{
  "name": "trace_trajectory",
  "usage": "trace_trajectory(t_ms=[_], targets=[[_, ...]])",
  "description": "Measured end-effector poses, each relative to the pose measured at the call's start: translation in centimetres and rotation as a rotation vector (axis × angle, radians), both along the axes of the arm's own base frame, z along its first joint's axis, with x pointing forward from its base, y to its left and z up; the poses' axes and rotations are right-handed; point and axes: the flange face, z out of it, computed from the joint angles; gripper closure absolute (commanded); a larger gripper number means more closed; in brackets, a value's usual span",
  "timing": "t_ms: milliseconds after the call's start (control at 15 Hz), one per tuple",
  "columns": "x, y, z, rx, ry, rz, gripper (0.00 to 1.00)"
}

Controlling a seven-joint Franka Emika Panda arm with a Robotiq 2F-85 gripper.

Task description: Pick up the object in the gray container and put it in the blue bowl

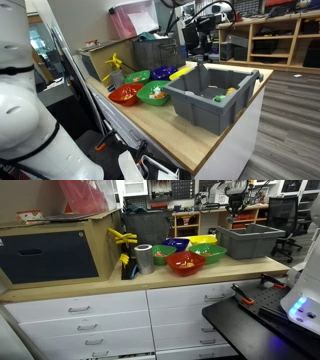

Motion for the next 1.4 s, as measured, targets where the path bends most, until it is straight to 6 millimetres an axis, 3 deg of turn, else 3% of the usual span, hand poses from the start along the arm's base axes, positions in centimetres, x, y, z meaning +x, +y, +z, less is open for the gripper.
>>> trace_trajectory(t_ms=[333,667,933,1400], targets=[[1.8,5.6,-0.6,0.021,0.008,0.092,0.99],[2.3,10.3,-0.3,0.035,0.013,0.167,0.97],[2.0,10.9,0.3,0.034,0.007,0.176,0.97],[1.9,10.9,-0.4,0.038,0.017,0.181,0.99]])
